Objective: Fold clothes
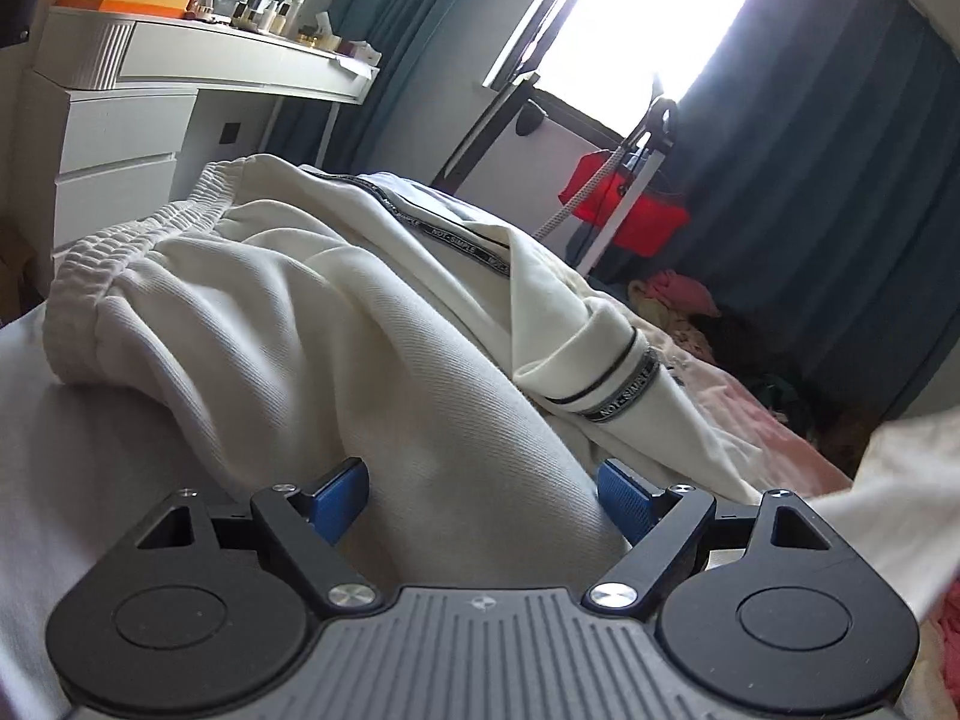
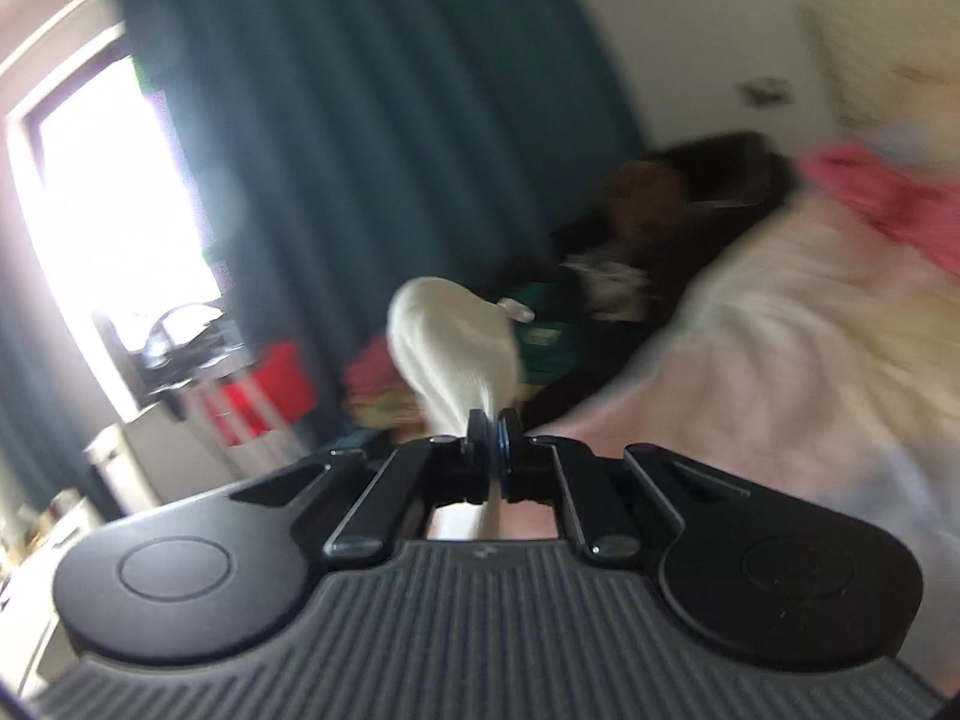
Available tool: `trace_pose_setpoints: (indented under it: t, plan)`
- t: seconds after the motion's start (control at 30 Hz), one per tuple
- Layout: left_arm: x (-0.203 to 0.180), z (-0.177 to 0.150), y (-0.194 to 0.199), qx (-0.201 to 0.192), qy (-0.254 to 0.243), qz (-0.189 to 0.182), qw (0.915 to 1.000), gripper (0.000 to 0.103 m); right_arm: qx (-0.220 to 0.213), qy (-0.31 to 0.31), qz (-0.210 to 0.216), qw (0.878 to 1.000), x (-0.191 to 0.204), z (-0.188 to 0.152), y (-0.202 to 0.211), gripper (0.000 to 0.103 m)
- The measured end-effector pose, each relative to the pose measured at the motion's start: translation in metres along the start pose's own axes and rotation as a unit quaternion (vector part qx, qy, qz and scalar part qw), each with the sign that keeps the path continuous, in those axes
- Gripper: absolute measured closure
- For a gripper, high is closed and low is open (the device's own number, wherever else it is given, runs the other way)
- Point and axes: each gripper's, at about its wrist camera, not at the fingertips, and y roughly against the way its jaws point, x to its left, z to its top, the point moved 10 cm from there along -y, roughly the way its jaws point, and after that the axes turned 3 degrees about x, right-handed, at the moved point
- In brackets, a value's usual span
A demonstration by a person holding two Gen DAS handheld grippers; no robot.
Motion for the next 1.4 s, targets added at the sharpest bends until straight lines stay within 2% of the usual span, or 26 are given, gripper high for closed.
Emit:
trace_pose_setpoints:
  t: [0.07,0.13,0.2,0.27,0.4,0.47,0.53,0.57,0.63,0.67,0.73,0.83,0.87,0.93,0.97,1.0,1.03,1.07,1.17,1.33,1.4]
  plan:
    - [-0.003,-0.002,0.005,0.009,0.006,-0.007,0.9999,0.018,0.021,-0.024,-0.035,0.999,-0.066,-0.02,0.016,0.097]
    - [-0.001,-0.006,0.011,0.016,0.008,-0.002,0.9998,0.018,0.065,-0.067,-0.065,0.994,-0.126,-0.052,0.025,0.097]
    - [0.002,-0.009,0.017,0.022,0.008,0.005,0.9997,0.018,0.12,-0.117,-0.086,0.982,-0.176,-0.087,0.031,0.097]
    - [0.005,-0.013,0.023,0.029,0.009,0.011,0.9995,0.018,0.162,-0.148,-0.091,0.971,-0.206,-0.116,0.034,0.097]
    - [0.015,-0.022,0.035,0.046,0.027,0.027,0.9982,0.018,0.188,-0.202,-0.05,0.96,-0.228,-0.143,0.039,0.095]
    - [0.019,-0.026,0.04,0.055,0.042,0.029,0.9972,0.018,0.179,-0.21,-0.024,0.961,-0.225,-0.147,0.042,0.094]
    - [0.02,-0.026,0.043,0.057,0.052,0.025,0.9967,0.018,0.173,-0.219,-0.022,0.96,-0.226,-0.153,0.042,0.094]
    - [0.02,-0.025,0.044,0.056,0.058,0.021,0.9965,0.018,0.172,-0.234,-0.021,0.957,-0.228,-0.154,0.041,0.09]
    - [0.021,-0.024,0.042,0.058,0.072,0.012,0.9956,0.018,0.172,-0.271,-0.017,0.947,-0.232,-0.156,0.036,0.069]
    - [0.022,-0.025,0.039,0.061,0.08,0.007,0.9949,0.018,0.166,-0.293,-0.018,0.941,-0.235,-0.156,0.032,0.054]
    - [0.023,-0.026,0.034,0.068,0.094,-0.002,0.9932,0.018,0.135,-0.329,-0.035,0.934,-0.246,-0.153,0.031,0.051]
    - [0.029,-0.027,0.027,0.077,0.114,-0.003,0.9905,0.018,0.125,-0.347,-0.032,0.929,-0.253,-0.154,0.018,0.052]
    - [0.032,-0.028,0.024,0.079,0.121,-0.003,0.9894,0.018,0.124,-0.344,-0.03,0.93,-0.253,-0.153,0.013,0.052]
    - [0.042,-0.025,0.022,0.078,0.15,-0.006,0.9856,0.018,0.115,-0.315,-0.029,0.942,-0.253,-0.145,0.007,0.058]
    - [0.047,-0.023,0.021,0.077,0.166,-0.01,0.983,0.018,0.113,-0.295,-0.028,0.948,-0.251,-0.14,0.005,0.067]
    - [0.054,-0.02,0.02,0.076,0.184,-0.015,0.9799,0.018,0.112,-0.274,-0.028,0.955,-0.249,-0.136,0.002,0.082]
    - [0.06,-0.018,0.018,0.078,0.204,-0.022,0.9757,0.018,0.104,-0.262,-0.029,0.959,-0.249,-0.131,0.003,0.092]
    - [0.066,-0.016,0.015,0.081,0.227,-0.031,0.9702,0.019,0.092,-0.255,-0.031,0.962,-0.249,-0.126,0.006,0.096]
    - [0.088,-0.01,0.009,0.078,0.286,-0.046,0.9541,0.02,0.058,-0.234,-0.037,0.97,-0.25,-0.111,0.015,0.098]
    - [0.126,0.003,-0.002,0.048,0.366,-0.043,0.9285,0.026,0.001,-0.197,-0.048,0.979,-0.252,-0.085,0.031,0.098]
    - [0.138,0.012,-0.008,0.036,0.385,-0.045,0.9212,0.027,0.013,-0.201,-0.056,0.978,-0.259,-0.088,0.029,0.098]
